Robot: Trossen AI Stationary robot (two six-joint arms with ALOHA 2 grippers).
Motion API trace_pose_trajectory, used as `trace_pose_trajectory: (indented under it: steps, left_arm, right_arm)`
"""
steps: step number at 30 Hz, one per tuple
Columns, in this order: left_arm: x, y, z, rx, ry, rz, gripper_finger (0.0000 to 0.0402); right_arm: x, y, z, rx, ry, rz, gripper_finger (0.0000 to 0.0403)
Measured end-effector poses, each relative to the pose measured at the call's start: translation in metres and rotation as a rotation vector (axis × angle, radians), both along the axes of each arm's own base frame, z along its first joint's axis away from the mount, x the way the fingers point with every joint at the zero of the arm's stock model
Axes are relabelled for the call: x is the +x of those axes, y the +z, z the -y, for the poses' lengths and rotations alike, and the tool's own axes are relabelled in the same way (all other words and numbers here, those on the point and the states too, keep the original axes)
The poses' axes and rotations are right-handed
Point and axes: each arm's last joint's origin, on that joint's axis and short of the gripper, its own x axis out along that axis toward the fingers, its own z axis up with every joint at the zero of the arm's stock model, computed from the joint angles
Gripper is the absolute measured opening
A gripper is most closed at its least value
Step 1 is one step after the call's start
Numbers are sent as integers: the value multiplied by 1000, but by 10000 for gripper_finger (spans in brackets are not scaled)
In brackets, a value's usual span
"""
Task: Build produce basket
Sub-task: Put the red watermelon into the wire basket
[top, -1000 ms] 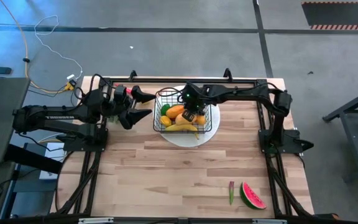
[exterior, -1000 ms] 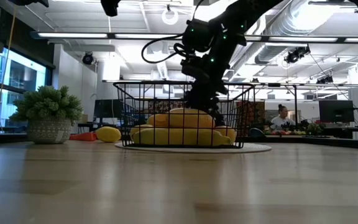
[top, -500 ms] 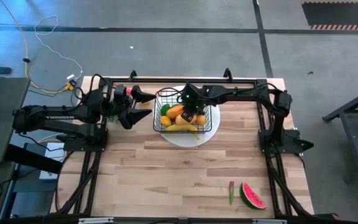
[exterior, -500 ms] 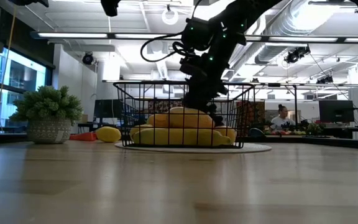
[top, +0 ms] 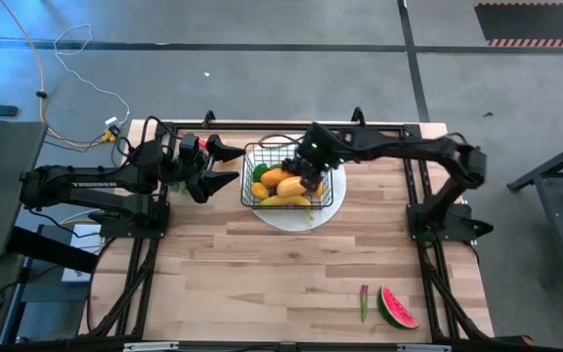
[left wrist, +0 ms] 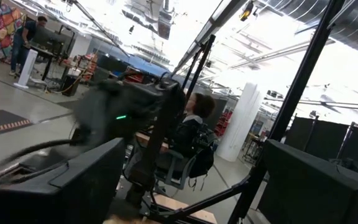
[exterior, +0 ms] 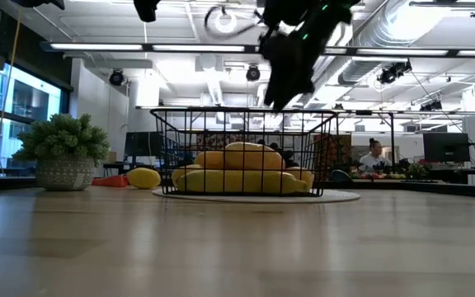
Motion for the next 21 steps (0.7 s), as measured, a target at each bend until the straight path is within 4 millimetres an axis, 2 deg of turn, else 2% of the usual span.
trace_pose_trajectory:
  steps: [2, 6, 10, 14, 17, 21]
  left_arm:
    - [0, 0, 0, -1, 0, -3, 372]
    - [0, -1, 0, 0, 0, -6, 372]
    - [0, -1, 0, 55, 17, -14, 372]
    - [0, -1, 0, 93, 28, -28, 372]
    - [1, -4, 0, 120, 37, -55, 372]
    - [1, -5, 0, 125, 41, -72, 372]
  right_arm:
    - [-12, 3, -15, -9, 32, 66, 233]
    - [-43, -6, -46, 41, 19, 282, 233]
    - [-67, 6, -68, 88, 29, 675, 233]
    - [-88, 21, -78, 36, 76, 1003, 233]
    - [-100, 25, -81, -44, 120, 1099, 233]
    - [-103, 27, -82, -65, 135, 1112, 233]
